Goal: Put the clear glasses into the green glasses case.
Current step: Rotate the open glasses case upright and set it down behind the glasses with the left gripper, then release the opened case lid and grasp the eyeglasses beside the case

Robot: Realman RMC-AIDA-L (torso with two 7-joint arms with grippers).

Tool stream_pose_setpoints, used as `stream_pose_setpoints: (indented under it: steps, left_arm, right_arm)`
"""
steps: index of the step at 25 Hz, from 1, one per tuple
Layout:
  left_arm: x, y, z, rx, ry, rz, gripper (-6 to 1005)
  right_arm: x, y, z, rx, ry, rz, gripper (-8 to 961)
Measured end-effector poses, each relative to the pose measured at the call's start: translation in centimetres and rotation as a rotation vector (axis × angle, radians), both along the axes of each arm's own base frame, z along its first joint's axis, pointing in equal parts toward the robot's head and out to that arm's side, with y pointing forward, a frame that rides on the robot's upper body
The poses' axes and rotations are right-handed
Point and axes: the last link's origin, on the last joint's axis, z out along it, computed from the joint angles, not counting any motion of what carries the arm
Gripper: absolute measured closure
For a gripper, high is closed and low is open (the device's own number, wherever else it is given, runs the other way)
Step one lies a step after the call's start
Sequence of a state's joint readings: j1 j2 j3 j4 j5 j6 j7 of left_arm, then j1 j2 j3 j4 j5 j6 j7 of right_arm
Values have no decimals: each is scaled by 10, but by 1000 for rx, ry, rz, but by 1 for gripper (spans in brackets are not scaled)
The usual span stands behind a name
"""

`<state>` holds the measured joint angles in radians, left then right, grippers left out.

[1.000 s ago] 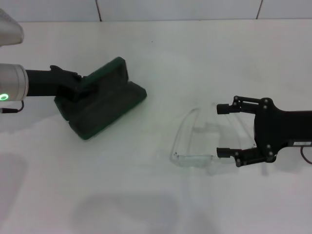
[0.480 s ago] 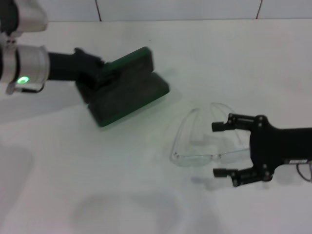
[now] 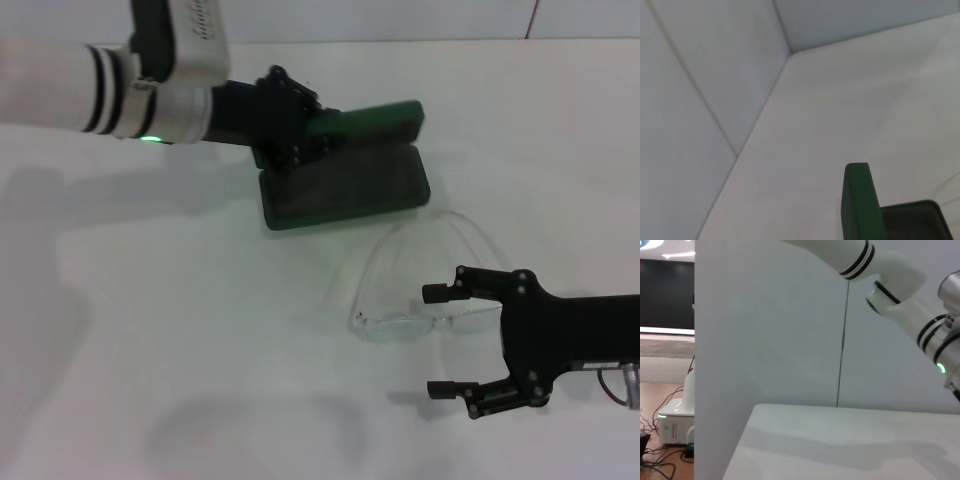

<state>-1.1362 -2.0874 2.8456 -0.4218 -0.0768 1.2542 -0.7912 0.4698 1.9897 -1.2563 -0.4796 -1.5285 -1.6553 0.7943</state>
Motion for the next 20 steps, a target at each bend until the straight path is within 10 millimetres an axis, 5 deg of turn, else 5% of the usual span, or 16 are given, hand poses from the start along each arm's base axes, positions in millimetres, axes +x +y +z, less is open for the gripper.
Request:
stream_pose_setpoints:
  steps: [12,20]
  left_arm:
    - [20,1,-19,-45,23,-46,797]
    - [24,-4,-6,-39,-180,30,467]
  right_arm:
    - [4,-5,-2,-1,6,-22,84]
    - [6,-2,6,14,6,-38,84]
